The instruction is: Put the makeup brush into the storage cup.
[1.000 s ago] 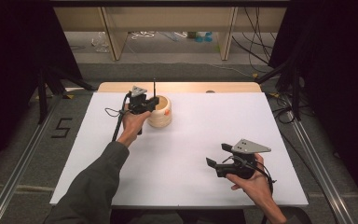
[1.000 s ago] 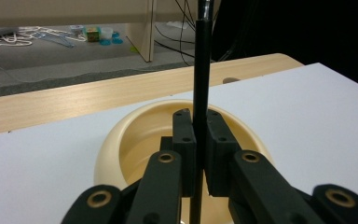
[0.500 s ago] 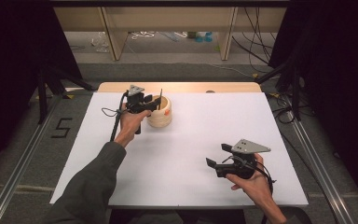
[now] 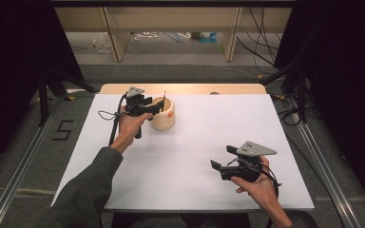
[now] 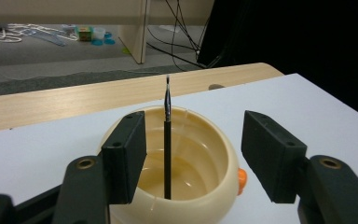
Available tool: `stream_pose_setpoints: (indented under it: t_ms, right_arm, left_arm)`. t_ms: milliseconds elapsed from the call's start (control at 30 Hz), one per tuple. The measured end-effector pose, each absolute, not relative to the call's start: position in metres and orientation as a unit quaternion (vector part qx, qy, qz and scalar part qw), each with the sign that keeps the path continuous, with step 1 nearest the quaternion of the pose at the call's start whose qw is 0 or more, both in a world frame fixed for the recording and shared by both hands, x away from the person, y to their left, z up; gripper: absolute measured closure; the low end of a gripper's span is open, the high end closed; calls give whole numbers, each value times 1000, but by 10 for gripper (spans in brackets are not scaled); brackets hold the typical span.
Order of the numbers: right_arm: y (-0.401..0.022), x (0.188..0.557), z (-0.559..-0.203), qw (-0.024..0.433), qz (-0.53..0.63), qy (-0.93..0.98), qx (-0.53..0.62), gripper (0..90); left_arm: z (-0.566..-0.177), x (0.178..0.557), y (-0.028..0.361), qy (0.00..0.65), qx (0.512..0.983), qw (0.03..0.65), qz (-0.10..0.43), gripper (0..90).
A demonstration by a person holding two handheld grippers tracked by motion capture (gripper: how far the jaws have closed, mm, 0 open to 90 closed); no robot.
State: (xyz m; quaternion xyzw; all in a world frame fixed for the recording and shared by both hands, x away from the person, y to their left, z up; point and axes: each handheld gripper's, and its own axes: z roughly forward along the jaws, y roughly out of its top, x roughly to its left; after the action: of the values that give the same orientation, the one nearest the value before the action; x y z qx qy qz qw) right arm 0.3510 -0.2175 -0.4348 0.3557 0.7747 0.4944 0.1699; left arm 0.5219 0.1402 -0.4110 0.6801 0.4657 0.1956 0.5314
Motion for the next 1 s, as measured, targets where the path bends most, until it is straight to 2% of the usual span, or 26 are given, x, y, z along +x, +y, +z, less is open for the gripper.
stream_pose_setpoints:
  t_ms: [433, 567, 733, 800, 1000]
  right_arm:
    - [-218, 352, -435, 175, 504, 768, 355, 181]
    - [-217, 351, -435, 164, 505, 767, 360, 180]
    - [-218, 352, -435, 176, 507, 765, 356, 180]
    - [-217, 351, -435, 165, 508, 764, 361, 180]
    - [-219, 352, -434, 174, 506, 763, 364, 180]
  left_arm:
    - [-404, 501, 145, 451, 678, 551, 180, 342]
    - [-402, 493, 144, 443, 678, 560, 175, 319]
    - [-404, 483, 144, 435, 680, 567, 163, 296]
    - [-406, 477, 143, 430, 683, 567, 164, 288]
    - [-407, 465, 141, 415, 688, 570, 171, 272]
